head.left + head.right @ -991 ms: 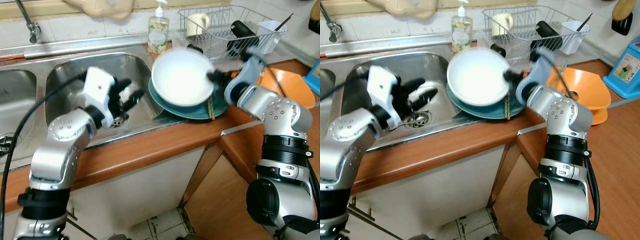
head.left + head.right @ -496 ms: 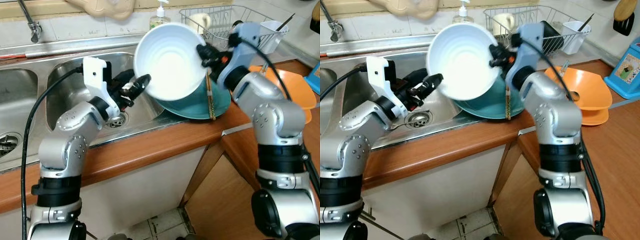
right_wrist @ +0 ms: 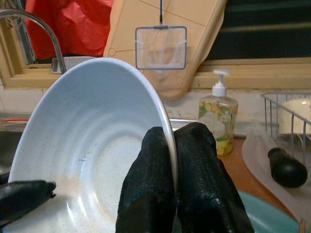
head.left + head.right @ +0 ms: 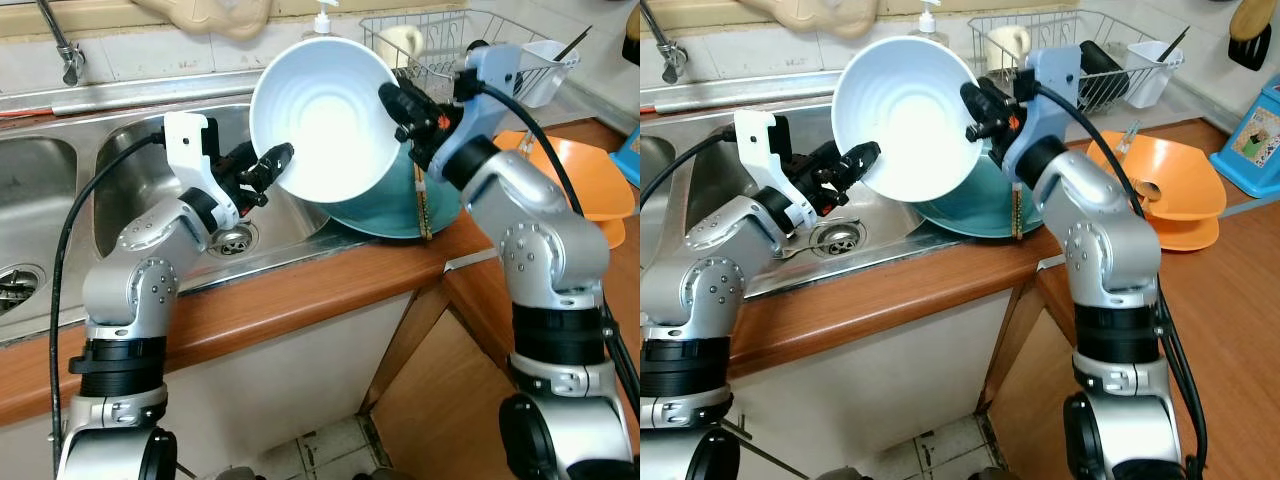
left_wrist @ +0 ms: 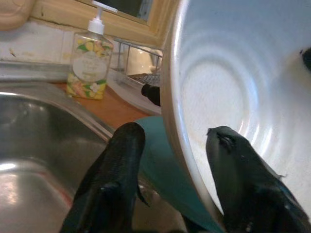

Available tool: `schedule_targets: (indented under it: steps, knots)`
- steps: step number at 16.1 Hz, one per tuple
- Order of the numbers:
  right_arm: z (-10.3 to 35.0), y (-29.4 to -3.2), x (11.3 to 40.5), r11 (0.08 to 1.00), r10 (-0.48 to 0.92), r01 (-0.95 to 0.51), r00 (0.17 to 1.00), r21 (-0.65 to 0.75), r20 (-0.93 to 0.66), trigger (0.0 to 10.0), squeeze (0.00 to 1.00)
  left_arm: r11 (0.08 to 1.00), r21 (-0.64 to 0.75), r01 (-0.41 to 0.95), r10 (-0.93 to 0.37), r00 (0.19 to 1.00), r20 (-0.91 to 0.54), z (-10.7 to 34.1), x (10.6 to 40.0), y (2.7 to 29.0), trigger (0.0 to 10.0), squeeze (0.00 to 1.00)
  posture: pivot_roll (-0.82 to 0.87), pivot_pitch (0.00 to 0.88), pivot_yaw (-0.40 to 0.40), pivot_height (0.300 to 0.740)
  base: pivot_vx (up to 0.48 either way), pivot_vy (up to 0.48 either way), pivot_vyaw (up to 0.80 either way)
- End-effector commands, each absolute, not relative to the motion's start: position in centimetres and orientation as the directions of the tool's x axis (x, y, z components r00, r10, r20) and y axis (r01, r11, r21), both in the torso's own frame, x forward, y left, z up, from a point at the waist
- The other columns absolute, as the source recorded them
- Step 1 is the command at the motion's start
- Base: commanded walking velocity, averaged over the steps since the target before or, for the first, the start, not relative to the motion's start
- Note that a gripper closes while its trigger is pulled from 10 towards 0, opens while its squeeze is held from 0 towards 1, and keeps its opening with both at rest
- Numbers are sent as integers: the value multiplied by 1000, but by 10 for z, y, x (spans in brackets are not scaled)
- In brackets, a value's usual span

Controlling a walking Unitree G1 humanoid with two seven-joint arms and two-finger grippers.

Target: Kitchen organization

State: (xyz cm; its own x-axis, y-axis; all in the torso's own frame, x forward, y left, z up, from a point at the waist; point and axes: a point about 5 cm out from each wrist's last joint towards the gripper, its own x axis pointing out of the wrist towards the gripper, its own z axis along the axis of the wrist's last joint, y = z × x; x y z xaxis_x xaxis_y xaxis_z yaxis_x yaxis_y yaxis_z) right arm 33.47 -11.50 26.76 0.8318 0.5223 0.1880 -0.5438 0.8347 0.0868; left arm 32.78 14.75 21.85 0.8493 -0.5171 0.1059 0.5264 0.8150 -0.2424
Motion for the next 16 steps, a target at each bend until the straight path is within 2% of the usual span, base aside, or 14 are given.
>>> schedule_targets:
  steps: [1, 11, 12, 13, 16]
  knots:
    - [281, -112, 327, 819, 536, -570, 803, 72, 261, 0, 0, 822, -263, 506, -494, 862, 115, 221, 330, 152, 0, 0, -55, 0, 13, 740, 0, 0, 0]
    - [276, -107, 327, 827, 528, -558, 814, 73, 242, 0, 0, 833, -278, 478, -465, 878, 114, 217, 328, 150, 0, 0, -54, 0, 2, 740, 0, 0, 0]
    - [275, -107, 327, 829, 527, -555, 816, 69, 238, 2275, 0, 835, -277, 476, -463, 879, 115, 217, 328, 150, 0, 0, -54, 0, 2, 740, 0, 0, 0]
    - [275, -107, 327, 833, 522, -549, 821, 65, 232, 10000, 0, 837, -280, 470, -456, 882, 119, 217, 328, 150, 0, 0, -55, 0, 1, 740, 0, 0, 0]
    - [272, -106, 328, 847, 509, -530, 833, 45, 217, 10000, 0, 848, -291, 442, -422, 897, 131, 218, 329, 152, 0, 0, -54, 0, 3, 740, 0, 0, 0]
